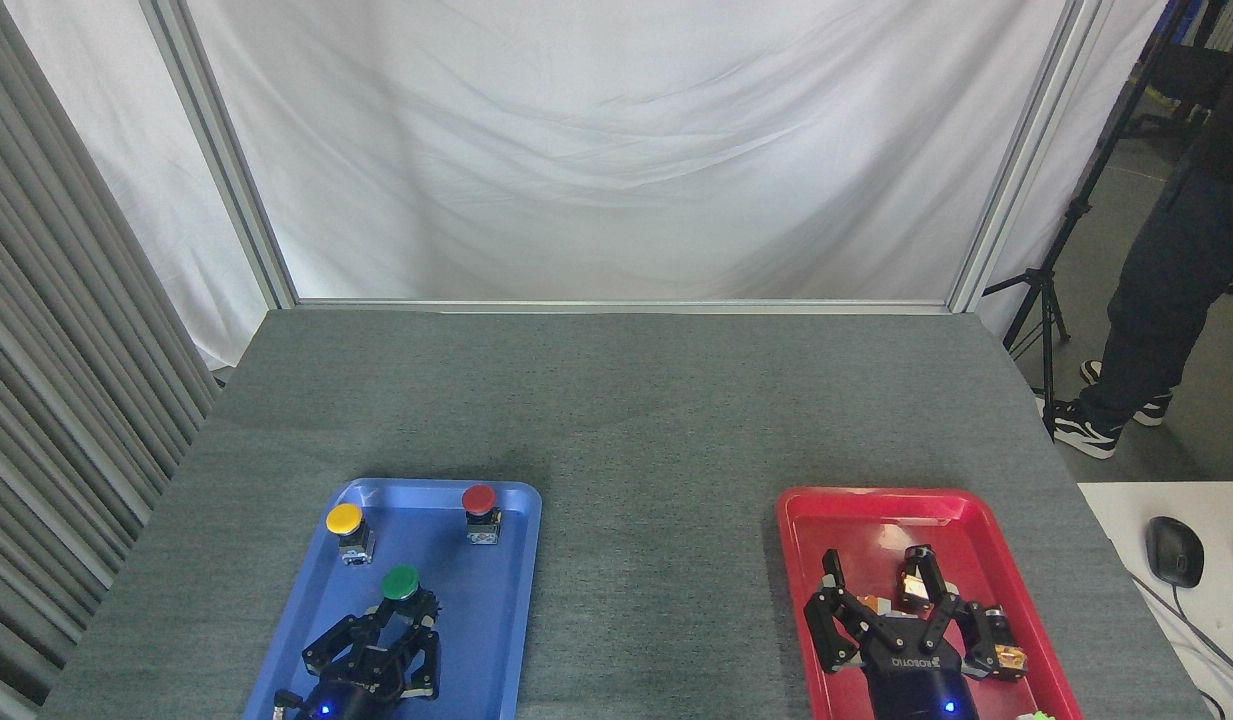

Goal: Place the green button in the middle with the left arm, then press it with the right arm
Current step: 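Close the left hand around the green button and lift it, then carry the green button toward the table middle between the trays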

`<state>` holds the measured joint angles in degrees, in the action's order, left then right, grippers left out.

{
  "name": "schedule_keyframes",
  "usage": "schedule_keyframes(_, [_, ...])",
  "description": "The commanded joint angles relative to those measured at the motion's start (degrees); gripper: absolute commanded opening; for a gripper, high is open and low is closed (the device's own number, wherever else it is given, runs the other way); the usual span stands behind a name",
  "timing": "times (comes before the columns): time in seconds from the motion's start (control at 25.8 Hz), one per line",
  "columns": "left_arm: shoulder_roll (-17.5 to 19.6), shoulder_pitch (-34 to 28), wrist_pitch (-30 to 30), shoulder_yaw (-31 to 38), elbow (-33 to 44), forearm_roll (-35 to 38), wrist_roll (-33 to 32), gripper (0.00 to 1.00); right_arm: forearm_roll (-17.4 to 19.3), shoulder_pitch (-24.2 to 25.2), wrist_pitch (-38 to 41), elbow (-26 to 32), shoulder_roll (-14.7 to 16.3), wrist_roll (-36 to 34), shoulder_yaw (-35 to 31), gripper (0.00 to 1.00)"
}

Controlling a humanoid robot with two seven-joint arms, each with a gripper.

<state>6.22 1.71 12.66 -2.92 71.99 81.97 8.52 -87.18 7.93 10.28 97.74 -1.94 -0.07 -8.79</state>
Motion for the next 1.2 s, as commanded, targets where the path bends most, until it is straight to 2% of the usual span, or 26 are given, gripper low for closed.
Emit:
schedule_keyframes(0.0, [0.8, 0.2, 3.8, -0.1, 5.4, -0.1, 1.6, 0.00, 0.0, 0.2, 0.0, 0.0, 0.0, 0.0, 0.0, 1.00])
schedule_keyframes(0.08, [0.5, 1.7, 6.5, -1.8, 6.7, 0.0, 1.7, 0.00, 0.0, 0.3, 0.0, 0.0, 0.1, 0.1, 0.0, 1.00])
schedule_keyframes(0.19, [0.2, 8.5, 6.9, -9.8, 4.7, 0.1, 1.4, 0.00, 0.1, 0.3, -0.1, 0.0, 0.1, 0.1, 0.0, 1.00])
schedule_keyframes(0.31, [-1.6, 13.7, 6.4, -16.2, -2.5, 0.2, 1.3, 0.00, 0.0, 0.3, -0.1, 0.0, 0.1, 0.1, 0.0, 1.00])
schedule_keyframes(0.5, [-9.0, 23.2, 6.3, -25.2, -20.6, 3.6, 1.3, 0.00, 0.0, 0.3, -0.1, 0.0, 0.0, 0.1, 0.1, 1.00])
schedule_keyframes(0.66, [-13.6, 25.3, 6.3, -27.6, -27.5, 9.8, 1.4, 0.00, 0.0, 0.5, -0.1, 0.0, 0.1, 0.1, 0.0, 1.00])
schedule_keyframes(0.93, [-13.9, 24.9, 5.8, -28.2, -29.6, 11.8, 1.8, 0.00, 0.0, 0.6, -0.1, 0.0, 0.0, 0.1, 0.2, 1.00])
schedule_keyframes(0.97, [-13.9, 24.8, 5.7, -28.2, -29.6, 11.6, 1.9, 0.03, 0.0, 0.6, -0.1, 0.0, 0.0, 0.1, 0.2, 1.00])
schedule_keyframes(1.01, [-13.9, 24.8, 5.5, -28.1, -29.6, 11.2, 1.9, 0.14, 0.0, 0.6, -0.1, 0.0, 0.0, 0.1, 0.2, 1.00])
schedule_keyframes(1.05, [-13.9, 24.8, 4.9, -28.1, -29.6, 10.8, 1.8, 0.34, 0.0, 0.6, -0.1, 0.0, 0.0, 0.1, 0.2, 1.00])
schedule_keyframes(1.09, [-13.9, 24.7, 3.4, -28.0, -29.5, 10.6, 1.8, 0.73, 0.0, 0.7, -0.1, 0.0, 0.0, 0.1, 0.3, 1.00])
schedule_keyframes(1.13, [-13.9, 24.5, 1.6, -28.0, -29.4, 10.4, 1.9, 1.00, 0.0, 0.7, -0.1, 0.0, -0.1, 0.1, 0.3, 1.00])
schedule_keyframes(1.17, [-13.9, 23.9, 0.8, -28.1, -28.9, 10.4, 1.8, 1.00, -0.1, 0.7, -0.2, 0.0, -0.2, 0.1, 0.3, 1.00])
